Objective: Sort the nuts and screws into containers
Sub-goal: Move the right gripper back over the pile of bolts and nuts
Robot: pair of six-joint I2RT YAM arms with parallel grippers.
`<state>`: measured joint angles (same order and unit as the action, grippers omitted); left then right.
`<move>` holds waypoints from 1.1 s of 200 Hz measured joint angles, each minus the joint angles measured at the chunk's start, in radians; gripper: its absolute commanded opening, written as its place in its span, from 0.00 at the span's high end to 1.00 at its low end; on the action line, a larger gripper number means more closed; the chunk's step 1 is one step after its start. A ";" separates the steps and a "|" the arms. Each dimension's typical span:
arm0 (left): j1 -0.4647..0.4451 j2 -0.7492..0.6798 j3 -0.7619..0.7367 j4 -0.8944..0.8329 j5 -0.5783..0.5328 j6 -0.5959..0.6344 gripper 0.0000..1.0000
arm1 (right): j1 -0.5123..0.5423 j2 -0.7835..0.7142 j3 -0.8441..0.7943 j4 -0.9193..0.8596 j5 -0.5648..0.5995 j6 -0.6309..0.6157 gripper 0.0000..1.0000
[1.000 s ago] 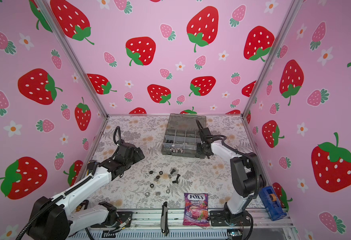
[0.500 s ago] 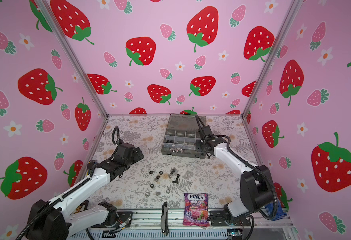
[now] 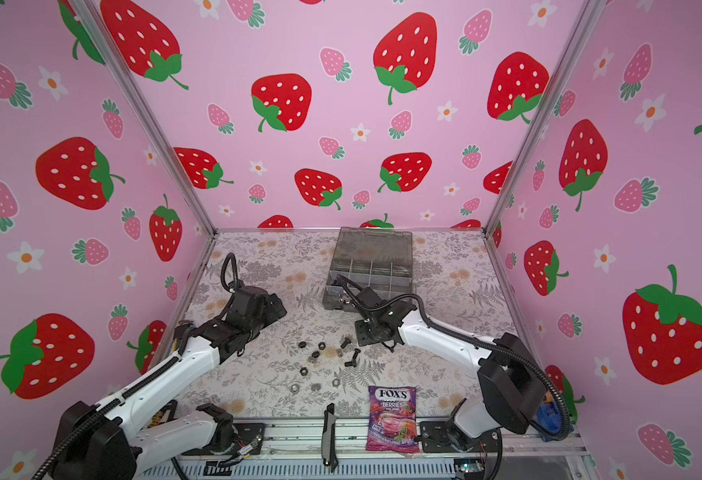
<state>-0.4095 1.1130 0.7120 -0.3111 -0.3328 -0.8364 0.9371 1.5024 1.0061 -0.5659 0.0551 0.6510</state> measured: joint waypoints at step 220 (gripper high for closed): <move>0.031 0.023 -0.017 0.002 0.029 -0.024 0.01 | 0.128 0.241 0.040 -0.027 0.043 0.001 0.15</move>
<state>-0.3782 1.1358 0.6949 -0.3092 -0.3042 -0.8604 1.0649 1.7439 1.0466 -0.5934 0.0986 0.6518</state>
